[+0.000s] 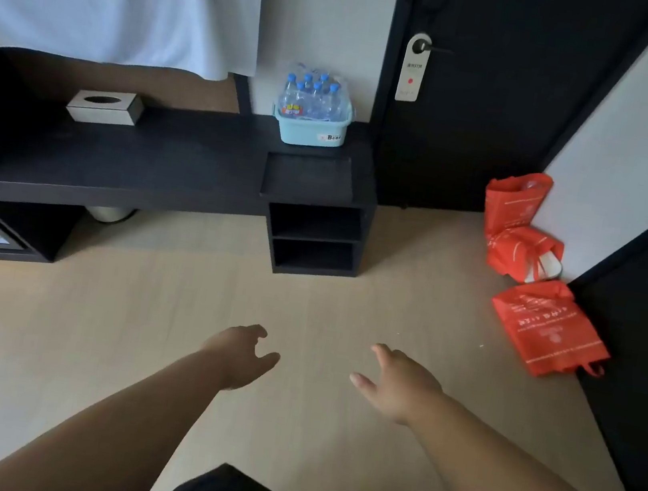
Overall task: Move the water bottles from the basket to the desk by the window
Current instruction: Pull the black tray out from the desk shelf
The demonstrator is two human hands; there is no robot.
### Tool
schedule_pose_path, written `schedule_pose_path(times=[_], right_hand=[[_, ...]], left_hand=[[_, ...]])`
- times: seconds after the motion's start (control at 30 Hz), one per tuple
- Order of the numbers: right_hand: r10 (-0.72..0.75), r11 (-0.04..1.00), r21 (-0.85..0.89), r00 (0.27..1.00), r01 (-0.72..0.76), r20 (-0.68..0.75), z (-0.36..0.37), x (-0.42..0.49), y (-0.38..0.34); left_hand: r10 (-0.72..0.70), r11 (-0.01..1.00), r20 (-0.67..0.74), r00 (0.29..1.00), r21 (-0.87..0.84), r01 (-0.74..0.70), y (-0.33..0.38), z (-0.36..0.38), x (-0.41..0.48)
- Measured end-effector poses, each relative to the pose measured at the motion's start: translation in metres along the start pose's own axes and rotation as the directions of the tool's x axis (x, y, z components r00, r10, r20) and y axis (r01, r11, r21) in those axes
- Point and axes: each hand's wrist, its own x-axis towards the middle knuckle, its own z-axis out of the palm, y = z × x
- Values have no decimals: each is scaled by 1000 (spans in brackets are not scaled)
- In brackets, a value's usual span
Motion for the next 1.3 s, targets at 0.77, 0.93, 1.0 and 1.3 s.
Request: schedule_pose_path(times=[0.77,0.93,1.0,1.3], right_hand=[[-9,1000,7,999,8,40,-58,138,-41],[12,1000,-5,1000,-12,28,-86,197,-75],[12,1000,-1,1000,-12,21,-97,219,-89],[43,998,46,998,-45,52,-113,275,-129]], left_hand=[[-54,996,6,999,-70,54,-30,-65,131],[-73,997,29,997,-34,74,-58,-105,185],[-89,995,39,995,-29,90,-70,-121,206],[-76,997,61,995,-26,78,-94,-165,275]])
